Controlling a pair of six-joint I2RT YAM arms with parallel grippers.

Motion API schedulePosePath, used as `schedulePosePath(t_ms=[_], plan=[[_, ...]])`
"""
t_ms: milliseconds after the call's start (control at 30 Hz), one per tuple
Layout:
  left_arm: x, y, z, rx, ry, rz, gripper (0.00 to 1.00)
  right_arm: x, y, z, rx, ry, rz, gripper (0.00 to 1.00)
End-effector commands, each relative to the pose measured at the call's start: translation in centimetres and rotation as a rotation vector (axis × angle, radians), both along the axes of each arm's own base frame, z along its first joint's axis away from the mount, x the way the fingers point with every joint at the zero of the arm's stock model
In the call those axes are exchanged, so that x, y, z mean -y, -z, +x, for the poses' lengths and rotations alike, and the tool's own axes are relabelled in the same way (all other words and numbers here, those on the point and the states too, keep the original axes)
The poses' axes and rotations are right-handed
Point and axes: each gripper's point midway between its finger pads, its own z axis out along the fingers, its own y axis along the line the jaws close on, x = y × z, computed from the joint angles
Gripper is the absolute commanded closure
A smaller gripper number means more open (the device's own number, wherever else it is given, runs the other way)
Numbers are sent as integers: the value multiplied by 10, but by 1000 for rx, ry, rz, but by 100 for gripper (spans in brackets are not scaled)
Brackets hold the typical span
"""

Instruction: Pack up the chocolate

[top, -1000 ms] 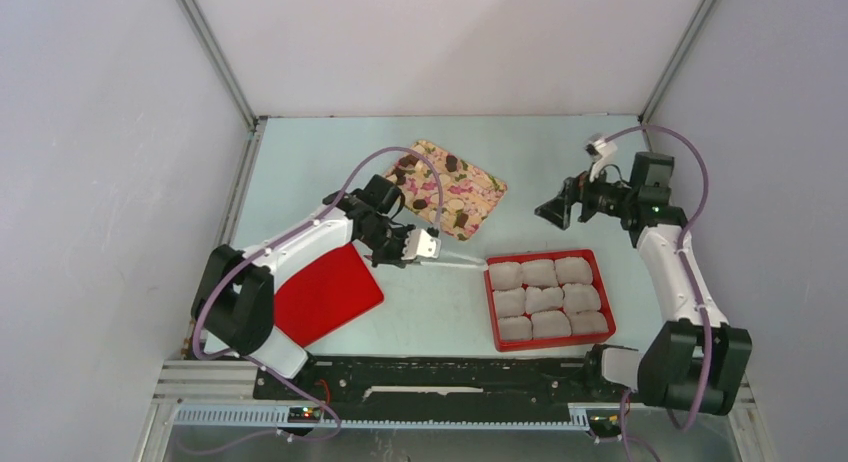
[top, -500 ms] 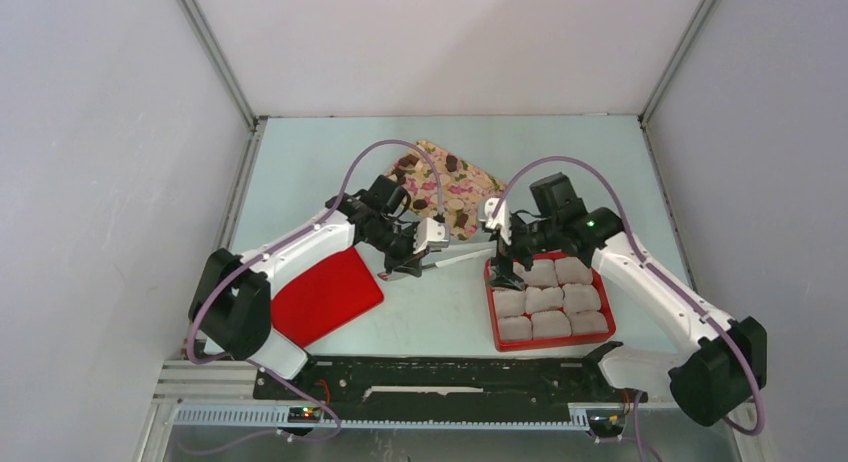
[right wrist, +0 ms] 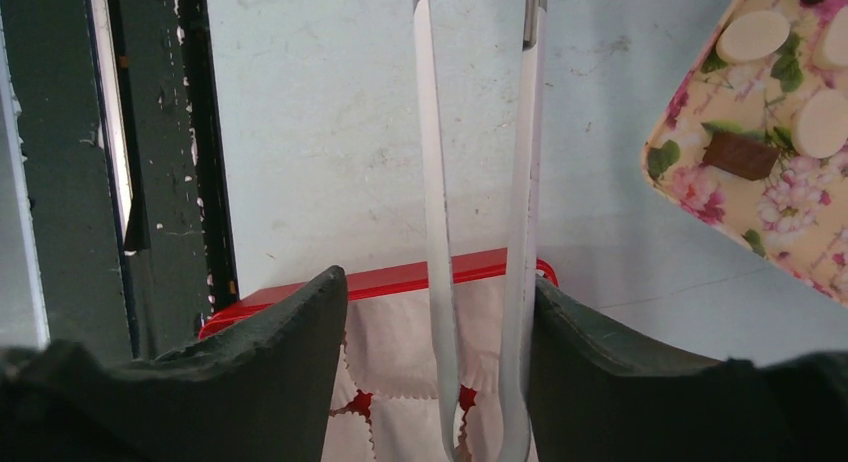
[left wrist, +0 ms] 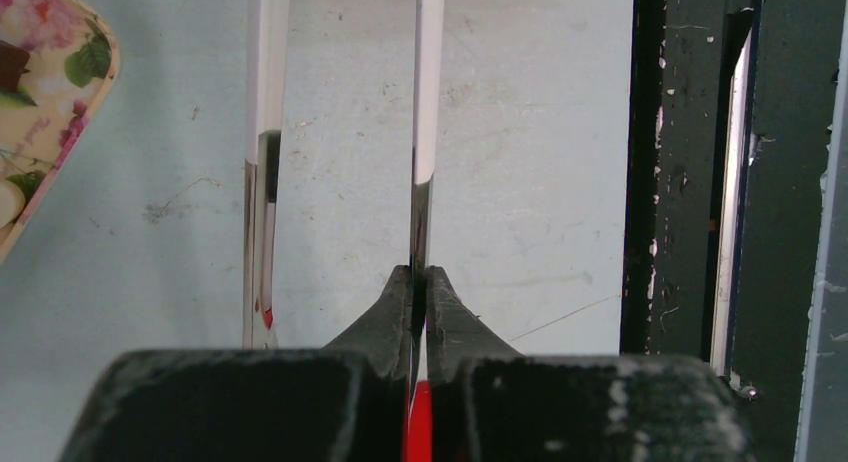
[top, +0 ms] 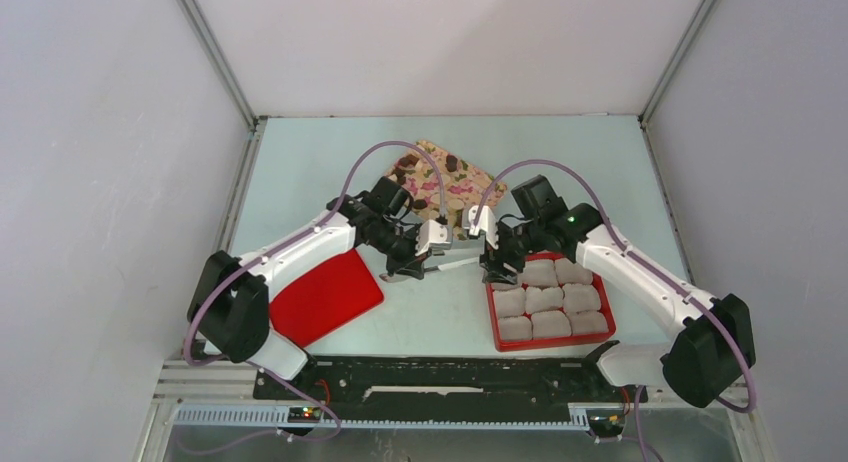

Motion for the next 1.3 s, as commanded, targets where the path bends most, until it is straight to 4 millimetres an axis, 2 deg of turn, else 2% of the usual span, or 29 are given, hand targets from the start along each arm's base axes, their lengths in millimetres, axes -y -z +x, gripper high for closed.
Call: schedulePosePath(t_ms=[0,100,200,233,333,433,500,600,667,1000,1133,1267], plan=[[4,-11,4,71,18,-46,95,-5,-13,7,4,19,31,42],[2,-6,4,72,25,-36,94,-4,-14,13,1,55,36,54],[3,-5,3,66,31,-36,93,-4,-14,16,5,69,38,60],[2,-4,3,68,34,-35,91,-4,-15,17,5,70,40,62],[0,0,1,86,46,-37,76,-3,-17,16,-7,71,59,69],[-4,8,-1,171,101,-59,64,-4,-21,14,-35,69,91,71],[-6,15,3,220,90,-62,61,-4,-21,15,-50,73,103,71],[-3,12,2,221,105,-97,57,-3,-20,16,-71,77,110,72],[1,12,5,217,94,-112,52,-3,-19,15,-81,79,112,72],[10,16,11,169,93,-111,54,1,-18,15,-98,90,109,73],[-3,22,18,158,61,8,55,4,-19,15,-100,98,112,73],[-18,33,12,126,64,93,57,5,-19,16,-88,97,118,72]])
